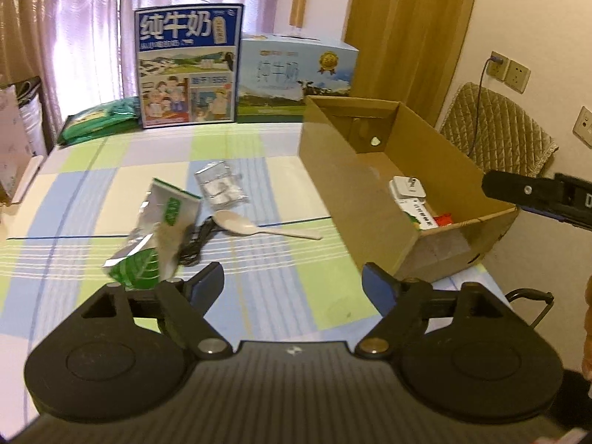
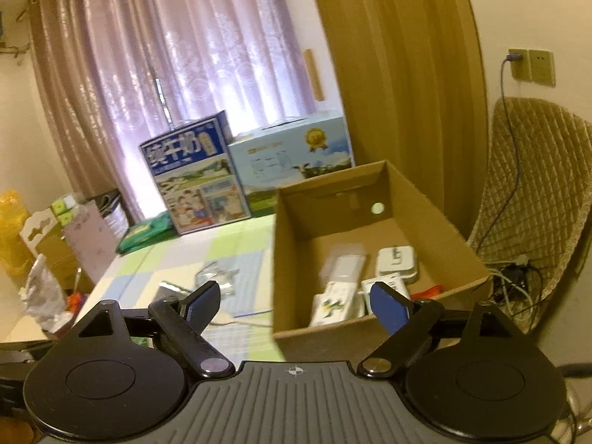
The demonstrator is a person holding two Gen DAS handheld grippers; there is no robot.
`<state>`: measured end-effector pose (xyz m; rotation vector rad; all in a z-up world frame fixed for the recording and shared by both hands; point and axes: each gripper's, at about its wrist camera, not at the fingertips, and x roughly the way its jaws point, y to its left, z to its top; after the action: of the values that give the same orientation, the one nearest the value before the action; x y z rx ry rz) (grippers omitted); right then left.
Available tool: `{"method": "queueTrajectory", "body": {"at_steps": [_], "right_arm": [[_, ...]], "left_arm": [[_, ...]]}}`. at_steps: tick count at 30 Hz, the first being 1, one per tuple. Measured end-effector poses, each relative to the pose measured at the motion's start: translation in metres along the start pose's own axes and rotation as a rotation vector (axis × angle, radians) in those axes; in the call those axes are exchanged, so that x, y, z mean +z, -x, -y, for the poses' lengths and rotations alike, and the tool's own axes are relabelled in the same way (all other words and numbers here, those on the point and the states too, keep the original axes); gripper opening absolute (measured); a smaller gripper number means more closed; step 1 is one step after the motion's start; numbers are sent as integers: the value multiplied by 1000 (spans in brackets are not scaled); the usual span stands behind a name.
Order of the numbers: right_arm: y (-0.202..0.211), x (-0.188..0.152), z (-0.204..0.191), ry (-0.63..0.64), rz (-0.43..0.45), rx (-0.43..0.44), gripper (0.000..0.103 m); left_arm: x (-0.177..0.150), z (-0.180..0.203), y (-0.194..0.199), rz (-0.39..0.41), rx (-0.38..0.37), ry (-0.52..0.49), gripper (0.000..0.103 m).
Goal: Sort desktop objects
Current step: 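Move both tools back toward the silver pouch and black cable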
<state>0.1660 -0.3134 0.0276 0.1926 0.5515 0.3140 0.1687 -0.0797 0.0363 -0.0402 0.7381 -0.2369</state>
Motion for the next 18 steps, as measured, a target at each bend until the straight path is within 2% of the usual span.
{"method": "queueTrajectory", "body": {"at_steps": [10,18], "right_arm": [[8,-31,-46,34,-64,52,93],[9,-56,-71,64,-111,75,95]], "left_arm": [[-24,-34,35,22,51,24,96],[-43,-69,54,15,61,69,96]]}}
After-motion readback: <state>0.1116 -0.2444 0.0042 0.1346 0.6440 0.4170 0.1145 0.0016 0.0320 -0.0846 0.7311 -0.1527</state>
